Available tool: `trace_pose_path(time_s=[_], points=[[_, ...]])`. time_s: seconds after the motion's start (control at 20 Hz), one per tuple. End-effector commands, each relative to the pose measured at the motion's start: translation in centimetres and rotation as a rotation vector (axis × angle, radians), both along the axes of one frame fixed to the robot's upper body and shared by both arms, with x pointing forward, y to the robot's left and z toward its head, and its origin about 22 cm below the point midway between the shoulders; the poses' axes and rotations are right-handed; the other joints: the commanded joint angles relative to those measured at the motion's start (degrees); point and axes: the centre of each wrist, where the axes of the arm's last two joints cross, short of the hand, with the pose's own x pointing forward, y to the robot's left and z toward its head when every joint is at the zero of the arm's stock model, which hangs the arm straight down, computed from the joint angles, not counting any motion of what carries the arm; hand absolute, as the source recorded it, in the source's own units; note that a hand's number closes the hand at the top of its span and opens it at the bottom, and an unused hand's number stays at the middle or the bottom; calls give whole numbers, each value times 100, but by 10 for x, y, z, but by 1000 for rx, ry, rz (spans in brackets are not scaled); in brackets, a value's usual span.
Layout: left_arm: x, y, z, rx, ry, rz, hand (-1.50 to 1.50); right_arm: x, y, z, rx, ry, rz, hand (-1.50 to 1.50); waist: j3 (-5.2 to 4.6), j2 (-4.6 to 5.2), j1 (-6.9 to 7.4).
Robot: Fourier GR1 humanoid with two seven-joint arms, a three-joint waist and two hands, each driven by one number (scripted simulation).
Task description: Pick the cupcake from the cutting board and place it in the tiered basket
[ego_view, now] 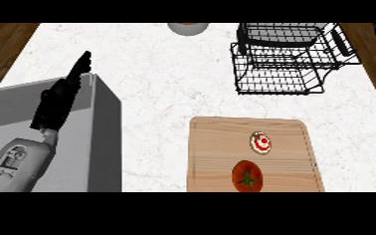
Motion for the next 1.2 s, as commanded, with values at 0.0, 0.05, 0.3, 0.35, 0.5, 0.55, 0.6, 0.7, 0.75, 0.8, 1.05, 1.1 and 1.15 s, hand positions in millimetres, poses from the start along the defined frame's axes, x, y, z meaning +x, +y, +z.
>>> trace_pose_path(time_s=[0.0,0.05,0.3,0.35,0.5,0.55,0.6,0.7,0.75,0.8,1.05,1.1,1.15], points=[[-1,19,-3,0,-26,74,0,-6,9,-27,90,46,-87,150,129,-12,-185],[-13,13,-7,11,-30,85,0,-13,6,-37,169,102,-182,150,130,-42,-173],[-11,28,-1,1,-41,177,0,-30,-30,-27,497,-236,-637,150,263,-554,-995],[-11,36,4,16,-70,211,0,-74,-61,-163,340,520,-883,150,90,248,-765],[-22,44,-7,-7,-33,268,0,-110,-48,-197,493,520,-1185,-150,103,-12,-720],[-24,34,-11,-11,-30,240,0,-115,-26,-206,501,511,-1215,-150,104,-37,-625],[-23,42,-9,9,-34,265,0,-118,-6,-206,514,507,-1217,-150,89,-34,-566],[-29,35,-13,-2,-14,240,0,-138,10,-207,486,509,-1267,-150,94,-63,-425],[-25,35,-8,-14,-15,240,0,-149,18,-202,462,506,-1248,-150,83,-62,-471],[-29,25,-16,-6,-21,219,0,-153,27,-201,446,538,-1231,-150,81,-35,-367],[-23,11,0,-12,-48,171,0,-190,39,-216,244,856,-1061,-150,68,55,-114],[-23,8,-3,-17,-48,172,0,-192,43,-212,218,887,-1012,-150,54,84,-103],[-27,9,-8,-14,-40,157,0,-192,40,-208,197,916,-1003,-150,49,99,-38]])
